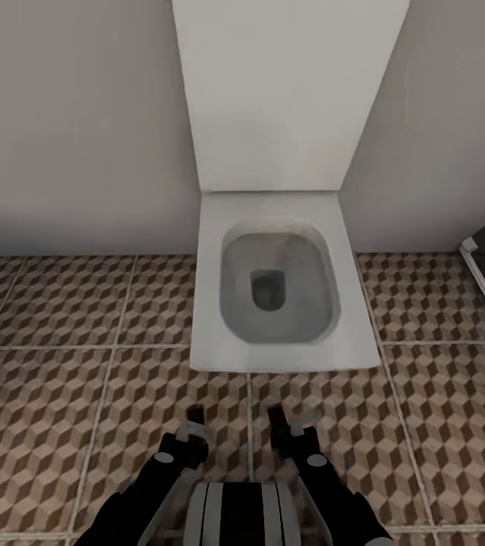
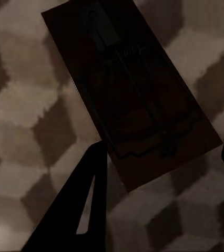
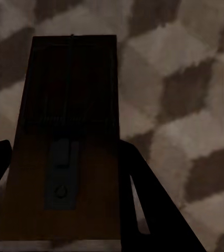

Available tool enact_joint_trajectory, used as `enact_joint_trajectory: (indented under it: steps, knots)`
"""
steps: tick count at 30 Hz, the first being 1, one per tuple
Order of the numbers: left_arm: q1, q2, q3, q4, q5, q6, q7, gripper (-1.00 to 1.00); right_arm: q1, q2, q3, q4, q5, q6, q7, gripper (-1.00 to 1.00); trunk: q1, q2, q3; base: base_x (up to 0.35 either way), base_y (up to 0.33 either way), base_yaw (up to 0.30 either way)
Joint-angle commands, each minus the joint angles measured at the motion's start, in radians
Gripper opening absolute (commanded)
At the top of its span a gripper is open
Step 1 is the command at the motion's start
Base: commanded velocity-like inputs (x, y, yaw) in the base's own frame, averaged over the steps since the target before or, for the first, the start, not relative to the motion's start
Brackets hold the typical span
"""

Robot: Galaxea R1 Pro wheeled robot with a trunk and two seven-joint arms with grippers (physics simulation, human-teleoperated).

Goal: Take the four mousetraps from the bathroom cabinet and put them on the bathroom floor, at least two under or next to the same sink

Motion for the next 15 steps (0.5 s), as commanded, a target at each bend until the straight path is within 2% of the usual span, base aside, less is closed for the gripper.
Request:
enact_joint_trajectory:
  steps: [1, 5, 8, 11, 15]
  knots:
    - [0.0, 0.001, -0.004, -0.001, 0.005, 0.005, 0.009, -1.0, 0.0, 0.0, 0.003, -0.002, 0.008, 0.008, -0.007, -1.0, 0.0, 0.0, -0.001, 0.258, -0.058, 0.0]
    - [0.0, -0.001, -0.01, 0.001, 0.005, 0.005, 0.009, -1.0, 0.0, -0.001, 0.003, -0.002, 0.008, 0.008, -0.007, -1.0, 0.0, 0.0, -0.001, 0.251, -0.154, 0.0]
    - [0.0, -0.001, -0.033, 0.002, 0.004, 0.005, 0.009, -1.0, 0.0, 0.0, 0.003, -0.002, 0.008, 0.008, -0.007, -1.0, 0.0, 0.0, -0.001, 0.181, -0.234, 0.0]
    - [0.0, -0.001, -0.053, 0.003, 0.004, 0.005, 0.01, -1.0, 0.0, 0.0, 0.003, -0.002, 0.008, 0.008, -0.007, -1.0, 0.0, 0.0, -0.001, 0.07, -0.27, 0.0]
    - [0.0, 0.0, -0.059, 0.002, 0.003, 0.004, 0.01, -1.0, 0.0, 0.0, 0.003, -0.002, 0.008, 0.008, -0.007, -1.0, 0.0, 0.0, -0.001, 0.017, -0.272, 0.0]
